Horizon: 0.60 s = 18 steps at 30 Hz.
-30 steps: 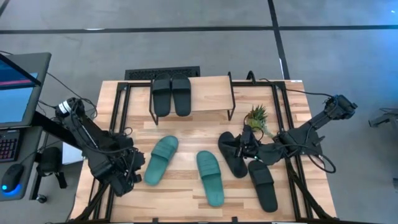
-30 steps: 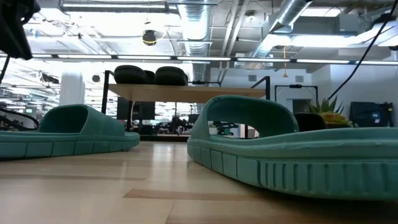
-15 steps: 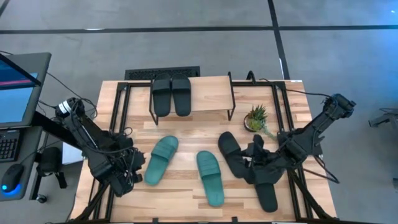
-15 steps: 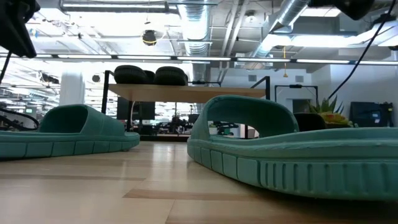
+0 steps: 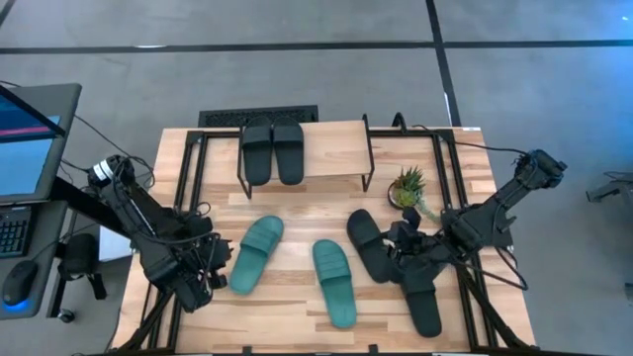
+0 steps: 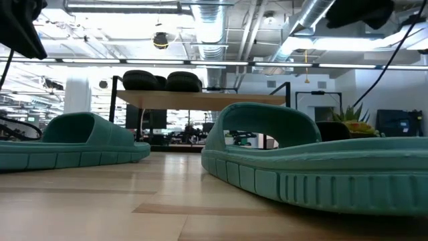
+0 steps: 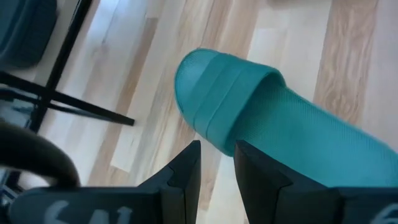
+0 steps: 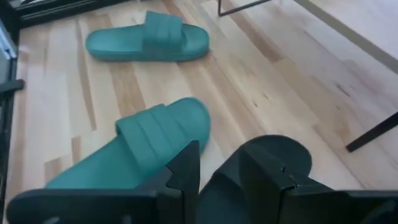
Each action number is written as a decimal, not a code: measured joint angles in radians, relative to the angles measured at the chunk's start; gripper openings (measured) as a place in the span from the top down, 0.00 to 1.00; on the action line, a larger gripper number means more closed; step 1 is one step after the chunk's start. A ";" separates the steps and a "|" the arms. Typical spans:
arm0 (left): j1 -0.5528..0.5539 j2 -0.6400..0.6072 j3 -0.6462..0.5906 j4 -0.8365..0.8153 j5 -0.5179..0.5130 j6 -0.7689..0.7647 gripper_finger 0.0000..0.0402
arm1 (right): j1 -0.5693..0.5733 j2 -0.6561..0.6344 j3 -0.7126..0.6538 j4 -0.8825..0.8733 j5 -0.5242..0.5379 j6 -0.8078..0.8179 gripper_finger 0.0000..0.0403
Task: Pick and place slides into the shelf
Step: Put the black slide on the shelf
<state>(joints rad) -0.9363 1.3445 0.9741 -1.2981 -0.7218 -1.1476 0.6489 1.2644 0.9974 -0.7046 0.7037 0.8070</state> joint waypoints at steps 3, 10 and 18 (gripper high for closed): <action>0.000 0.000 0.000 0.001 -0.001 0.077 0.78 | -0.038 0.000 0.000 0.002 -0.006 -0.001 0.76; 0.005 0.000 0.000 0.044 -0.001 0.051 0.78 | -0.127 0.000 0.000 0.010 -0.130 -0.024 0.76; 0.031 0.000 0.000 0.050 0.000 0.016 0.78 | -0.236 0.000 0.000 0.179 -0.127 -0.259 0.76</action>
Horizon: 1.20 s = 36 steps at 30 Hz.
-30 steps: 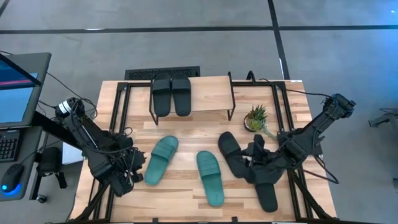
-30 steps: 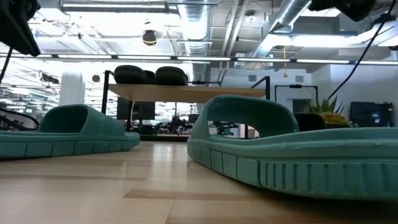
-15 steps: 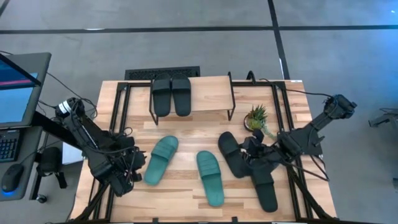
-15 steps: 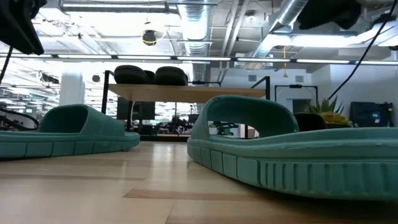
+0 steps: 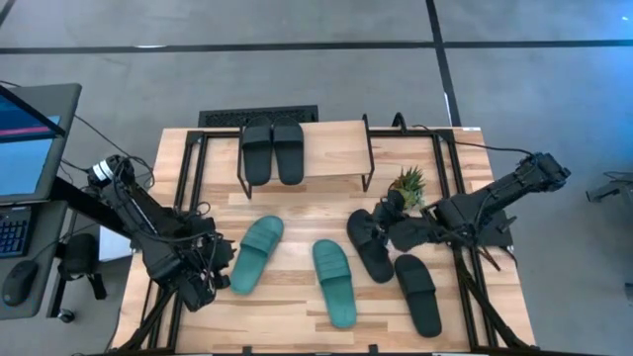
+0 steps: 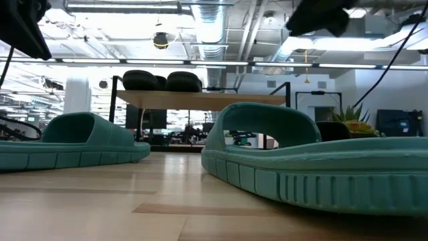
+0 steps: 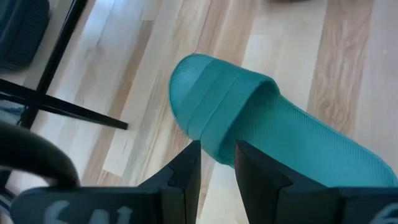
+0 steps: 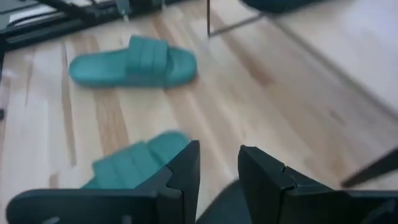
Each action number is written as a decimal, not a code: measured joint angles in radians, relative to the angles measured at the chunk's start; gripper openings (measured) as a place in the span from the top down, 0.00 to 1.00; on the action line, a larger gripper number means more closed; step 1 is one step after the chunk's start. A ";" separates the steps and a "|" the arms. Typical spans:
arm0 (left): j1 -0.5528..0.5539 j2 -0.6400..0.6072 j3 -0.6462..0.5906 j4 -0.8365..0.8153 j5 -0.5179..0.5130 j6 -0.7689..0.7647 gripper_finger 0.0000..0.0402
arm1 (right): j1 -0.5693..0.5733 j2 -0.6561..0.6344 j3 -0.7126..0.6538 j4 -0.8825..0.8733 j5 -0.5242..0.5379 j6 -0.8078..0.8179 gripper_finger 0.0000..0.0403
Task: Pick and place slides into the shelf
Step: Put the black slide on the shelf
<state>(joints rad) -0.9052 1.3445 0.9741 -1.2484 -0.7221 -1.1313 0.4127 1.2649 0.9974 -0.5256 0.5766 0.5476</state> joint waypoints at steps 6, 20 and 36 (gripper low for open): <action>0.014 0.000 0.000 0.013 0.003 -0.004 0.78 | -0.118 0.058 0.000 0.135 -0.004 -0.103 0.76; 0.015 0.000 0.000 0.033 0.052 -0.022 0.78 | -0.007 0.117 0.028 -0.012 -0.018 -0.133 0.76; 0.015 0.000 0.000 0.028 0.030 -0.018 0.78 | 0.142 0.219 0.028 -0.148 0.043 0.031 0.69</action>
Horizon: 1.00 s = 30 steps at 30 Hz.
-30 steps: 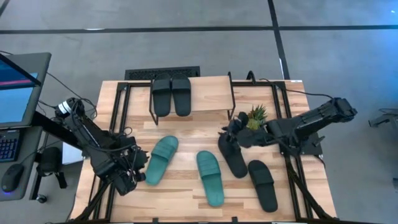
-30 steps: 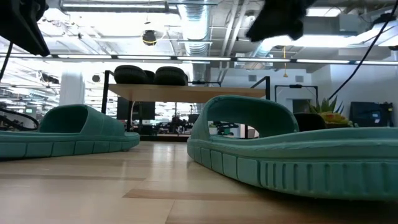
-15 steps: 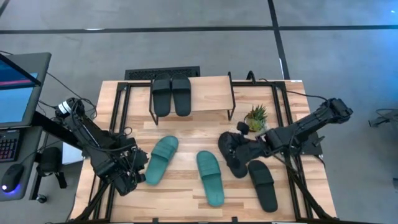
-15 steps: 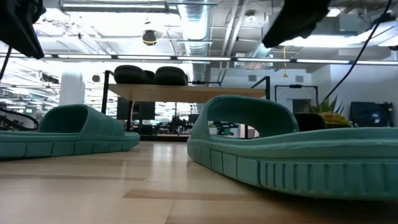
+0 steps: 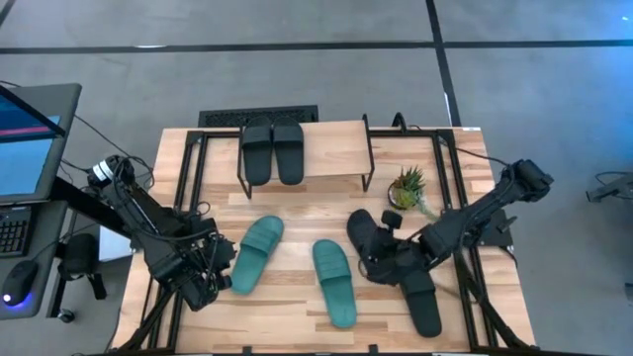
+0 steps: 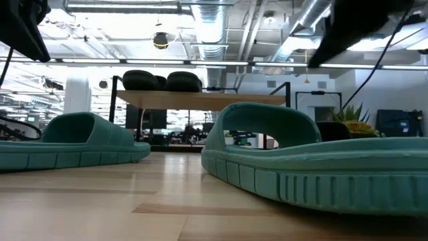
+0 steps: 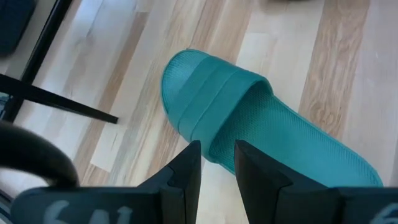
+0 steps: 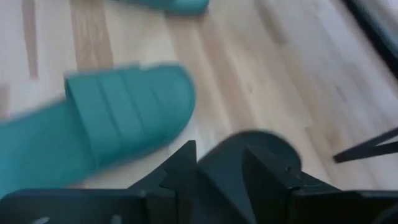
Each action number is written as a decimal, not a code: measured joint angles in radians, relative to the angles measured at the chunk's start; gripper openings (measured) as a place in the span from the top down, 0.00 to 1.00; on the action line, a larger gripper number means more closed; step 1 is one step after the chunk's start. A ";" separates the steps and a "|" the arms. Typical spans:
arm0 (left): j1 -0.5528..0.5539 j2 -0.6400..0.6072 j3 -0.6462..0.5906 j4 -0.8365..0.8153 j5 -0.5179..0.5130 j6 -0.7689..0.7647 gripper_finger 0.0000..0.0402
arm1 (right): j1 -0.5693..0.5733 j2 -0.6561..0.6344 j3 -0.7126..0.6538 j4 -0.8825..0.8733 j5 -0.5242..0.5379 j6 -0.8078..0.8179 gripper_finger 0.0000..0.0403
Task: Pick and place slides into the shelf
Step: Put the black slide on the shelf
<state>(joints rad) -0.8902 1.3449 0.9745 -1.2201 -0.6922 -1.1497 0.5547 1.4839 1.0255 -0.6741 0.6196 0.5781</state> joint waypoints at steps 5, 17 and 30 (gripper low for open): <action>0.000 0.000 0.000 0.009 0.014 -0.014 0.78 | 0.021 0.080 0.032 -0.083 -0.008 0.056 0.61; 0.000 0.000 0.000 0.039 0.031 -0.024 0.78 | 0.041 0.178 0.077 -0.220 0.017 0.077 0.58; 0.000 0.000 0.000 0.051 0.032 -0.025 0.78 | 0.014 0.230 0.054 -0.219 0.017 0.052 0.62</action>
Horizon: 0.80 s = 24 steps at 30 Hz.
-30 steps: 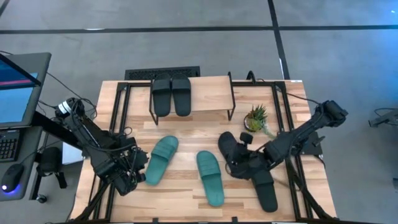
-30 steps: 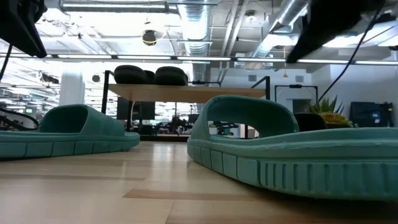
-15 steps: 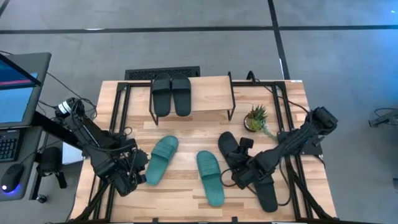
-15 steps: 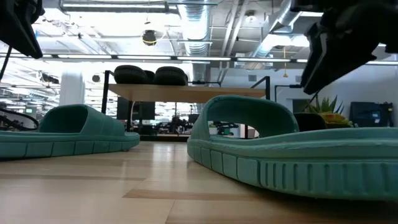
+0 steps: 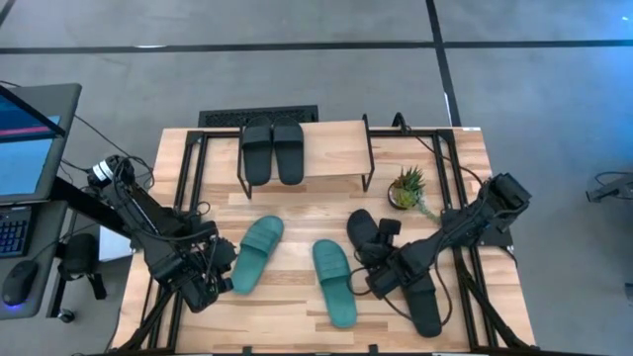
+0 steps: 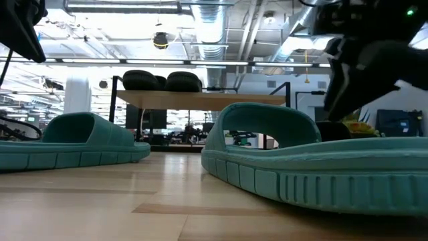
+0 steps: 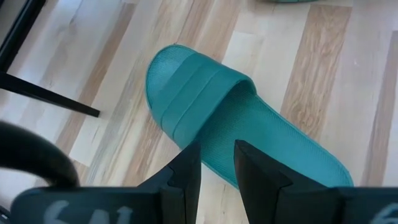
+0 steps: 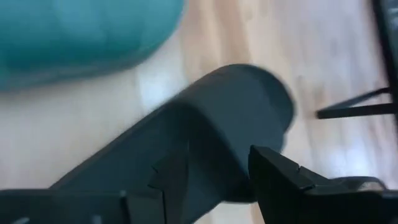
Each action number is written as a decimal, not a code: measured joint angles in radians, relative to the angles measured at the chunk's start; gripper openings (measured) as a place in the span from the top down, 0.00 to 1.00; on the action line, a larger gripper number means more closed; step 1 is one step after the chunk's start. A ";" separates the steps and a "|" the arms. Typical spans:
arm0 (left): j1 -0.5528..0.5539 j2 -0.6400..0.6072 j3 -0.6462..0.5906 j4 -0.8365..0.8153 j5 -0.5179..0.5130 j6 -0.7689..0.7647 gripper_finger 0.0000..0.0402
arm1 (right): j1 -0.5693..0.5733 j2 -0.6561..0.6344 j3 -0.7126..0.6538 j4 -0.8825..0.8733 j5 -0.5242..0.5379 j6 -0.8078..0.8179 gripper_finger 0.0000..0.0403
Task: Pick and place slides into the shelf
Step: Put the black slide on the shelf
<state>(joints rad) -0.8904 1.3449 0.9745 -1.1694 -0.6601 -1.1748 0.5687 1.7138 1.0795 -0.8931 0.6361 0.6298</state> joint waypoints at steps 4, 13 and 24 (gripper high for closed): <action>0.000 0.000 0.000 0.005 0.000 0.000 0.78 | -0.024 0.000 -0.002 -0.006 0.016 -0.004 0.63; 0.000 0.000 0.000 0.006 0.000 0.000 0.78 | -0.059 0.000 -0.002 0.046 -0.028 -0.083 0.65; 0.000 0.000 0.000 0.006 -0.015 0.000 0.78 | -0.063 0.009 -0.004 0.062 -0.060 -0.126 0.67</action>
<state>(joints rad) -0.8904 1.3449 0.9748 -1.1637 -0.6753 -1.1748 0.5055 1.7232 1.0755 -0.8316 0.5766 0.5041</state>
